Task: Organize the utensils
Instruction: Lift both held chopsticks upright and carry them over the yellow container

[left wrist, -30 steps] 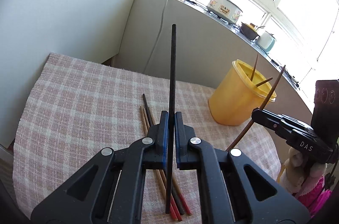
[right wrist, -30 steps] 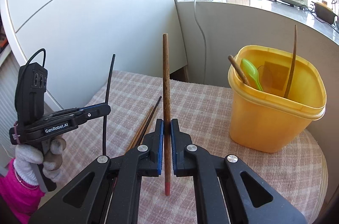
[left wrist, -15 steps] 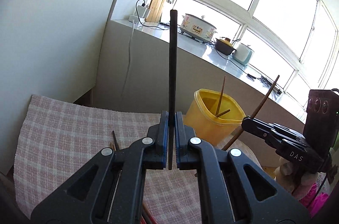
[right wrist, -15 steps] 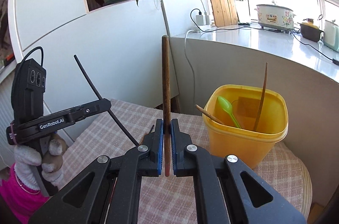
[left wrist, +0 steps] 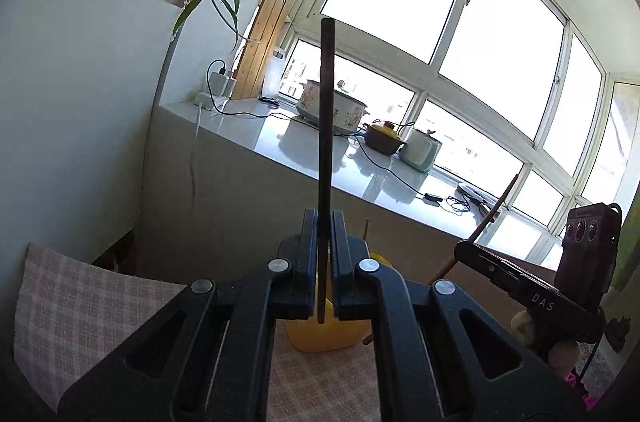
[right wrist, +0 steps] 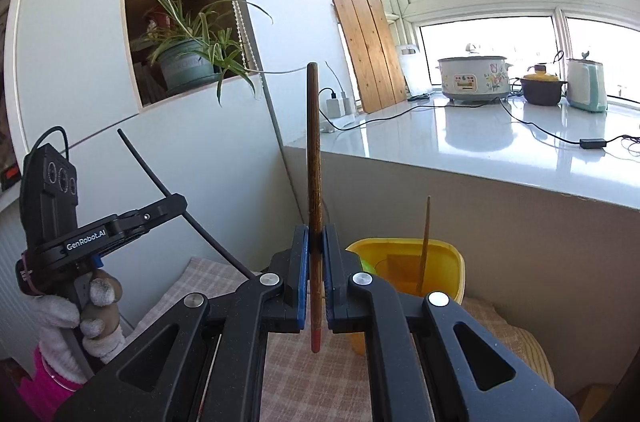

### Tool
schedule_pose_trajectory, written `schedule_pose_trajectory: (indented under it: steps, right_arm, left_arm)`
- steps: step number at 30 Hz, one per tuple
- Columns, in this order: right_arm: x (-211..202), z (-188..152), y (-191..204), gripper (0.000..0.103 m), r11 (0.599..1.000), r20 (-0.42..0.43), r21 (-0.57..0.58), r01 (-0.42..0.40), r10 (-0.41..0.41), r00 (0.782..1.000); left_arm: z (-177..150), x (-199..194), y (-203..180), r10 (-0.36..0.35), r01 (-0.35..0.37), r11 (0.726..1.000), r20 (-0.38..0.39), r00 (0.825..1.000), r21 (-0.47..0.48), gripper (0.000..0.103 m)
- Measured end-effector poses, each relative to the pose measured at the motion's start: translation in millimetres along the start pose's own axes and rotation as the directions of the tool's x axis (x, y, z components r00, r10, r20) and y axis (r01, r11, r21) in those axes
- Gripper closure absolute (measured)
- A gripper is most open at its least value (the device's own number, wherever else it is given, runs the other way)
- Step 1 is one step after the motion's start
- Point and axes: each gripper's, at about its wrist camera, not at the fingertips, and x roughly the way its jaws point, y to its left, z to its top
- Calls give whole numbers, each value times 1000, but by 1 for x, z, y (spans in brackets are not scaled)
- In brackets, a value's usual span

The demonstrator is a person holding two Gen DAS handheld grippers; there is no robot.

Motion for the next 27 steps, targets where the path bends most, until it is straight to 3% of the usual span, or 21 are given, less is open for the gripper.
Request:
schedule_pose_trajectory:
  steps: [17, 27]
  right_arm:
    - [12, 29, -32, 98, 991, 68, -3, 131, -130, 989]
    - [29, 14, -45, 98, 985, 5, 0, 173, -173, 985]
  left_arm:
    - [28, 57, -30, -1, 1, 999, 10, 1000, 47, 100]
    - [9, 90, -25, 18, -14, 999, -74, 997, 47, 100]
